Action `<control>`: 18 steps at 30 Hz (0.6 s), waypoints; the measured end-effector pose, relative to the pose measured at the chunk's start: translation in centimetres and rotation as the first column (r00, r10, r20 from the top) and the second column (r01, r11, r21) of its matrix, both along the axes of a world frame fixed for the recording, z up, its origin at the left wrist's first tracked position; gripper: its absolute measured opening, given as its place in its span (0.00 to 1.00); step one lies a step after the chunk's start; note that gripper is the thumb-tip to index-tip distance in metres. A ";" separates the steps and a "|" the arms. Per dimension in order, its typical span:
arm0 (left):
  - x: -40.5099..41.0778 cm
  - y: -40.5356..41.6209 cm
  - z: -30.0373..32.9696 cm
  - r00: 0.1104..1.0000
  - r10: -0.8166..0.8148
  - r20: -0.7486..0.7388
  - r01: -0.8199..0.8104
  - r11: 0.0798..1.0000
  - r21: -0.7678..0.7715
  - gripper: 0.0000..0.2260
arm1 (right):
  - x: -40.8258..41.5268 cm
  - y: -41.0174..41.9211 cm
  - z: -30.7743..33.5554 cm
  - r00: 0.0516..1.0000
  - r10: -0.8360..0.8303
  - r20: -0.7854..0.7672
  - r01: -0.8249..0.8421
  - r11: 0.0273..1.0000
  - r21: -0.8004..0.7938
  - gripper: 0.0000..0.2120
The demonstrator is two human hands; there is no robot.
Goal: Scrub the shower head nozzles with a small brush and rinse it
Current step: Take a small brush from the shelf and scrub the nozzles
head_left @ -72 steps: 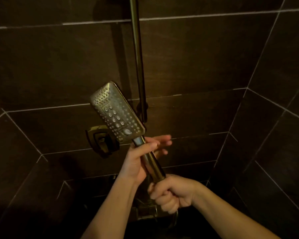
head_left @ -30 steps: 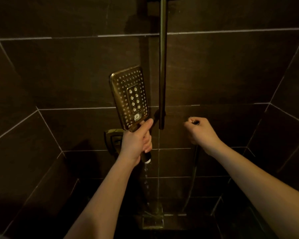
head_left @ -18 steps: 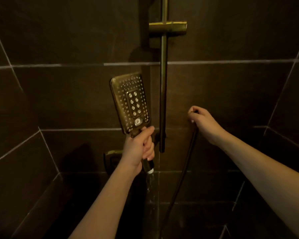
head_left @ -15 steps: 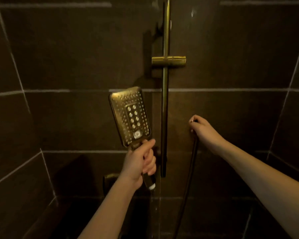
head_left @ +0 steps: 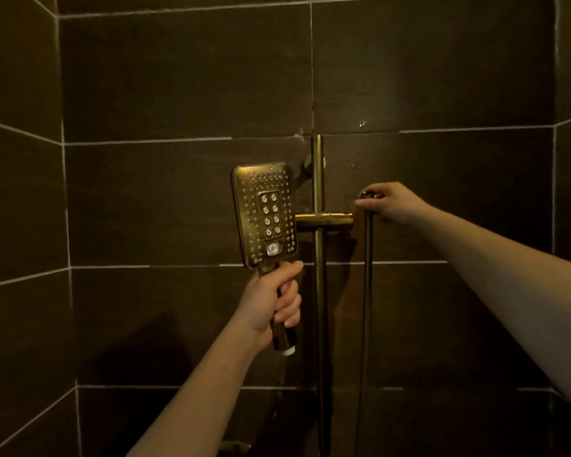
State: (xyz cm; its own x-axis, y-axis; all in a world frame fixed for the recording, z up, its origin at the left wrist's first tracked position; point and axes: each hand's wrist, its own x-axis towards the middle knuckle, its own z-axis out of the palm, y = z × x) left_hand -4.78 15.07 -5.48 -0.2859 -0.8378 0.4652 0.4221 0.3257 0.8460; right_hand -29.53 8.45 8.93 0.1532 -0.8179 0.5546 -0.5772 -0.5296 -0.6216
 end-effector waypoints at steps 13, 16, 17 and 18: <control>-0.4 0.5 1.2 0.999 -0.002 0.047 0.004 0.999 -0.042 0.20 | 3.7 -1.7 2.4 0.988 -0.134 -0.076 0.120 0.979 -0.162 0.16; -0.5 0.4 1.3 0.999 0.006 0.035 -0.004 0.999 -0.038 0.20 | 3.6 -2.2 1.3 0.983 -0.149 -0.110 0.134 0.982 -0.134 0.10; -0.6 0.3 1.3 1.000 0.003 0.027 -0.002 0.999 -0.036 0.20 | 3.4 -2.4 1.0 0.980 -0.163 -0.116 0.146 0.979 -0.141 0.08; -0.6 0.3 1.3 1.000 -0.001 0.021 0.002 0.999 -0.035 0.20 | 3.3 -2.4 0.6 0.976 -0.177 -0.126 0.157 0.975 -0.154 0.06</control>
State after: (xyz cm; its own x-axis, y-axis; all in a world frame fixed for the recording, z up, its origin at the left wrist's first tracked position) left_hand -5.41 15.36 -4.19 -0.2972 -0.8205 0.4883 0.4048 0.3549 0.8427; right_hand -26.22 6.00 9.50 0.1040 -0.7523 0.6506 -0.7399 -0.4956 -0.4548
